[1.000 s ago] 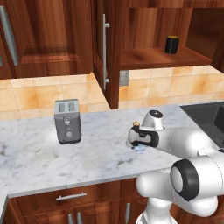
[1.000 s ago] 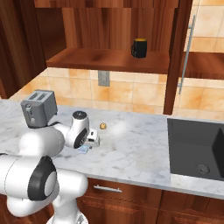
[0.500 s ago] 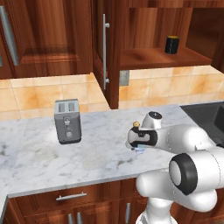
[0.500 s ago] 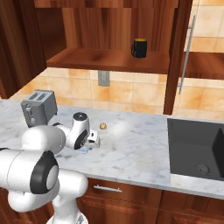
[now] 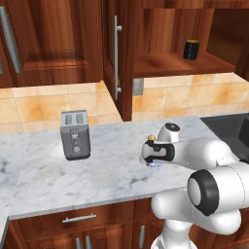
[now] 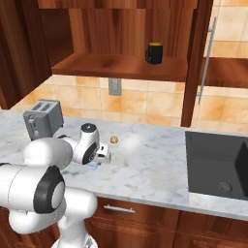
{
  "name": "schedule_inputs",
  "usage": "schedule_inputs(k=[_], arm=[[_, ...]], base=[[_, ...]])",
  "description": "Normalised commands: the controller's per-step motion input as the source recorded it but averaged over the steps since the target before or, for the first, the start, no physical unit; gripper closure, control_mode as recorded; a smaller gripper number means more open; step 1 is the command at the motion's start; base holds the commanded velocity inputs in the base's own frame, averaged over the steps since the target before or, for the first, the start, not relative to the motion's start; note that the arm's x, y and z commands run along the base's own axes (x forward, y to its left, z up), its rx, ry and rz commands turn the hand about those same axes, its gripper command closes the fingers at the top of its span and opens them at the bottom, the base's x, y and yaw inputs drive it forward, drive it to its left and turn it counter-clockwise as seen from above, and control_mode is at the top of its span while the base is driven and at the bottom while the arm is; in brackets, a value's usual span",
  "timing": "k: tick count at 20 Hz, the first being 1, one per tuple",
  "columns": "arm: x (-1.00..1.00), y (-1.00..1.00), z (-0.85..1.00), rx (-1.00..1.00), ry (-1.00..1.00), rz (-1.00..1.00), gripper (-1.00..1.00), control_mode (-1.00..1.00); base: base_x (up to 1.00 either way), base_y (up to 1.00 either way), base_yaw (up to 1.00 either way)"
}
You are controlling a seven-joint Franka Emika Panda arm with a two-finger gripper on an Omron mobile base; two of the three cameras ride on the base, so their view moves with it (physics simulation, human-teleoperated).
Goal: Pick the yogurt and yogurt from the counter and place them in the cabinets closest to them.
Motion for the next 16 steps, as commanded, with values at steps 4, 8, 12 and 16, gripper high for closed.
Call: schedule_inputs(k=[4, 8, 12, 16], arm=[[0.15, 0.00, 0.35, 0.01, 0.02, -0.06, 1.00, -1.00], [0.10, 0.00, 0.38, 0.00, 0.05, -0.03, 1.00, -1.00], [0.03, 0.00, 0.47, 0.00, 0.03, -0.03, 1.00, -1.00], [0.00, -0.03, 0.49, 0.03, 0.00, -0.03, 1.00, -1.00]], base=[[0.00, 0.00, 0.00], [0.00, 0.00, 0.00], [0.00, 0.00, 0.00], [0.00, 0.00, 0.00]])
